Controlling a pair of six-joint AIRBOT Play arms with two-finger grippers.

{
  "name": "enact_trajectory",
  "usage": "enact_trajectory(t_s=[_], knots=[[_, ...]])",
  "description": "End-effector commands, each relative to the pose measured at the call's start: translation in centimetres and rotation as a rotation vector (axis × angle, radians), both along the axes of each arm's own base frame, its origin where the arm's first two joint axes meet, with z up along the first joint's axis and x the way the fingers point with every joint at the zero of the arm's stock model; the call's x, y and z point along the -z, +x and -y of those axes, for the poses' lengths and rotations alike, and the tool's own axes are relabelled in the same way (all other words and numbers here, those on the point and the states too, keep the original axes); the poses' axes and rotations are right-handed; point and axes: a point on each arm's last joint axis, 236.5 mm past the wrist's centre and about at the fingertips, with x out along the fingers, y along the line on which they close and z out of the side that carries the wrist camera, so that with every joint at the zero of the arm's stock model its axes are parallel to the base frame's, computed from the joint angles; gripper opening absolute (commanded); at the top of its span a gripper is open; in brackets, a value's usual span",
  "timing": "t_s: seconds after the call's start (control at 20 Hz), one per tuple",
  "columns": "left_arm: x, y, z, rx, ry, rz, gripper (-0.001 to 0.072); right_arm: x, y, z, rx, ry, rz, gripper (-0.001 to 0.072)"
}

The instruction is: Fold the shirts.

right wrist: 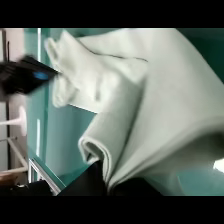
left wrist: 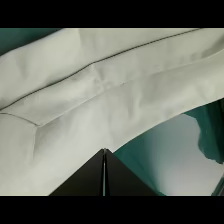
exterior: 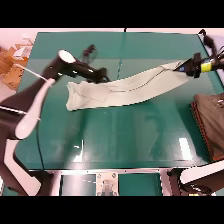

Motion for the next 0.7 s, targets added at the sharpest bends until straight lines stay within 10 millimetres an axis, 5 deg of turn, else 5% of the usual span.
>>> enact_trajectory(t_s=[0.0,0.15,0.35,0.65], knots=[[2.7,-1.9,8.0,0.019,-0.008,0.069,0.0023,-6.1,-2.3,-1.7,0.016,-0.022,0.091,0.0019],[4.8,-3.0,12.3,0.014,-0.047,0.051,0.0023,-7.4,-2.8,-2.1,0.025,-0.030,0.107,0.0020],[5.0,-1.9,16.5,-0.036,-0.149,0.017,0.0023,-6.4,-3.1,-3.3,0.001,-0.016,0.072,0.0019],[7.9,-1.6,17.7,-0.069,-0.191,-0.111,0.0024,-5.2,-2.4,-3.2,0.026,-0.048,0.065,0.0019]])
